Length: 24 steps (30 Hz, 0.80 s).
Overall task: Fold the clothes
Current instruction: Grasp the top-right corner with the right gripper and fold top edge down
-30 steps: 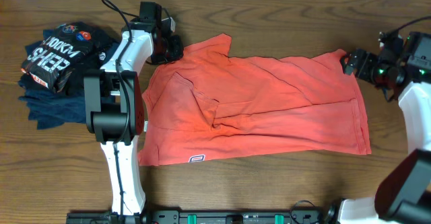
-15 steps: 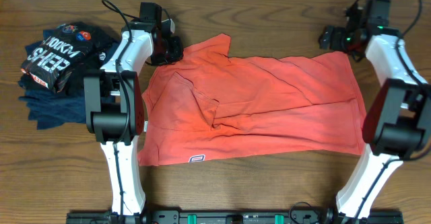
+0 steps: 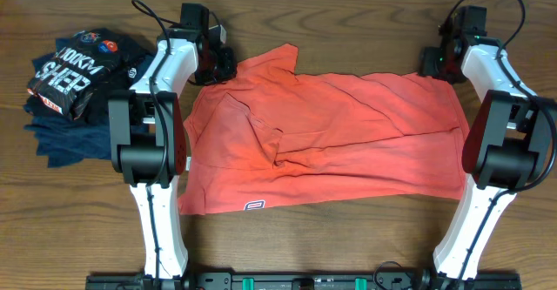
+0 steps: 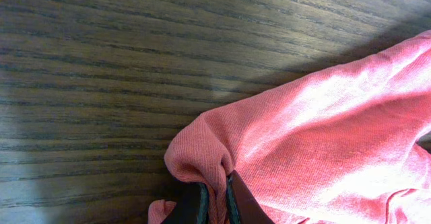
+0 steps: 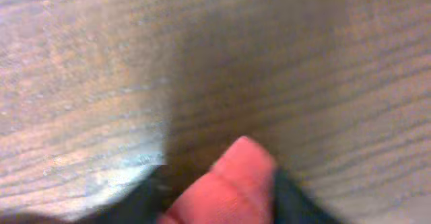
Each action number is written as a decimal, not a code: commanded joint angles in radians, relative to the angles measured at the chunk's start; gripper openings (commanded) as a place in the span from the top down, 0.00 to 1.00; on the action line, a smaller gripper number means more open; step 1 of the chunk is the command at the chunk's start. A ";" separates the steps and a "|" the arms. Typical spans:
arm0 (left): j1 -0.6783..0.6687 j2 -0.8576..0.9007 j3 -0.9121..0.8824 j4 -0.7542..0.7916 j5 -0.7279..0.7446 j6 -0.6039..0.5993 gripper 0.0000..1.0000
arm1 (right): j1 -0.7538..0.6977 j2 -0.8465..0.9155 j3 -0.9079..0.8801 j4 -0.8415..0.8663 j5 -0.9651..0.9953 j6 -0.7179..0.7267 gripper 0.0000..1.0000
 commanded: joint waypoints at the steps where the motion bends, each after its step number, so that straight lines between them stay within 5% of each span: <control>1: 0.002 0.000 0.013 -0.015 0.006 -0.013 0.92 | 0.002 0.024 0.001 -0.025 0.029 0.051 0.99; 14: 0.063 -0.196 0.013 -0.154 0.006 0.045 0.94 | -0.093 -0.166 0.002 -0.148 0.224 0.156 0.99; 24: 0.063 -0.377 0.013 -0.389 0.006 0.049 0.94 | -0.143 -0.265 0.002 -0.442 0.227 0.171 0.99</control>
